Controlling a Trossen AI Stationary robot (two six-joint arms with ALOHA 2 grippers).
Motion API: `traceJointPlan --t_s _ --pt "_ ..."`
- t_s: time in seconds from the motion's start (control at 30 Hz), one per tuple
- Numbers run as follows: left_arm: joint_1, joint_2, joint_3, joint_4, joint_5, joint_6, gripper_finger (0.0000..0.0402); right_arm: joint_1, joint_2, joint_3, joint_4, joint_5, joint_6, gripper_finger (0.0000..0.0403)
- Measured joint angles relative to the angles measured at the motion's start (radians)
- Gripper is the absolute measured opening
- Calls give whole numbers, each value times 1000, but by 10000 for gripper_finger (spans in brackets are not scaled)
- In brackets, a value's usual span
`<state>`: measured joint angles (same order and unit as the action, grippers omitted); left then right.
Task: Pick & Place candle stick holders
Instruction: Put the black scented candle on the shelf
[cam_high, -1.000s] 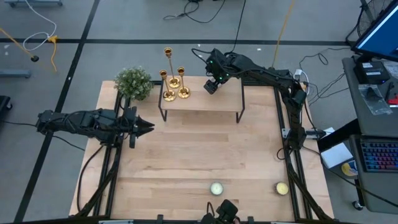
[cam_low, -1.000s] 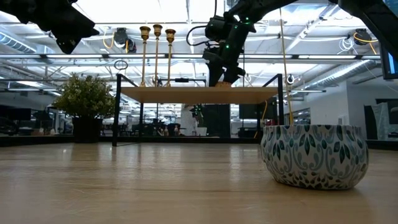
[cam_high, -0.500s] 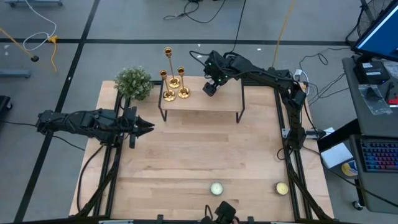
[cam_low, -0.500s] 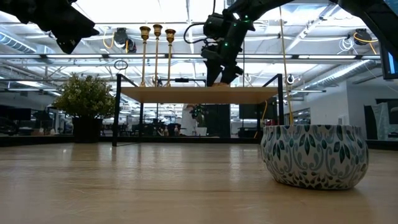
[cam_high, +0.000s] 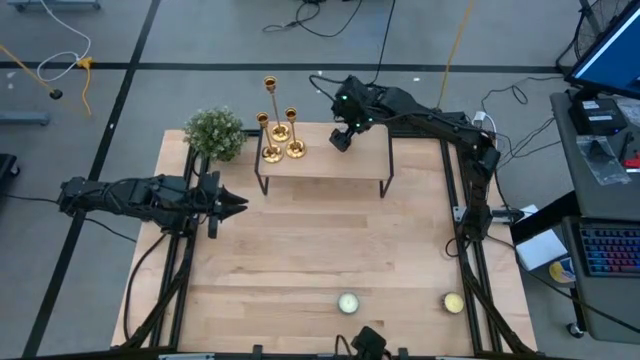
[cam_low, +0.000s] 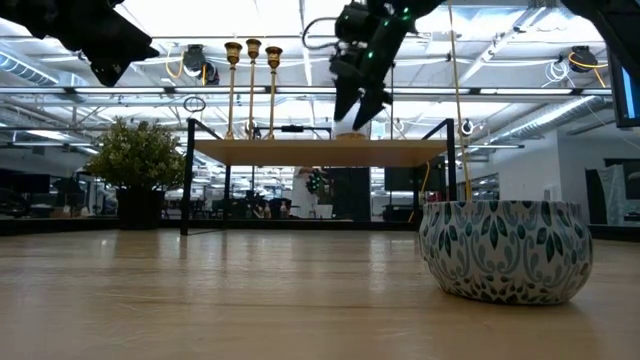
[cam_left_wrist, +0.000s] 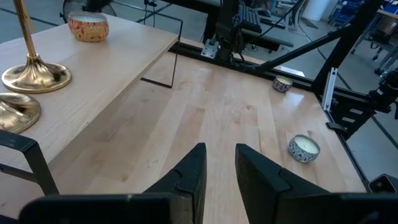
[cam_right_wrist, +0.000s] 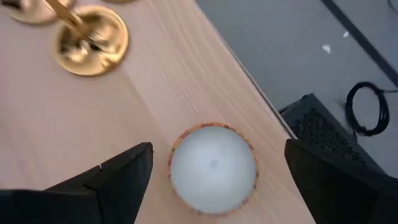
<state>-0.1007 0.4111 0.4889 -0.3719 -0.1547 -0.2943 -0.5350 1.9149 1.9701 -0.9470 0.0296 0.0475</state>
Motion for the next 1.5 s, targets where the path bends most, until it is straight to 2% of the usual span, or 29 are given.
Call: traceJointPlan --t_s 0.2,0.43,0.6,0.8,0.93,1.13,1.3,1.5 --pt "0 0 0 1 0 -8 86 7 -112 0 -74 -6 58 357" --pt "0 0 0 -8 0 -30 86 79 -267 0 -402 -9 173 357" --pt "0 0 0 -7 0 -31 86 166 -365 -3 -640 -7 388 357" --pt "0 0 0 -7 0 -13 86 297 -519 -121 -628 -89 688 357" --pt "0 0 0 -6 -2 2 86 402 -609 -265 -623 -103 898 357" --pt "0 0 0 -6 -2 11 86 543 -704 -539 -619 -310 1111 357" --pt "0 0 0 -6 -2 11 86 650 -726 -743 -593 -471 1157 357" --pt "0 0 0 -6 -2 11 86 735 -726 -901 -491 -629 1240 357"
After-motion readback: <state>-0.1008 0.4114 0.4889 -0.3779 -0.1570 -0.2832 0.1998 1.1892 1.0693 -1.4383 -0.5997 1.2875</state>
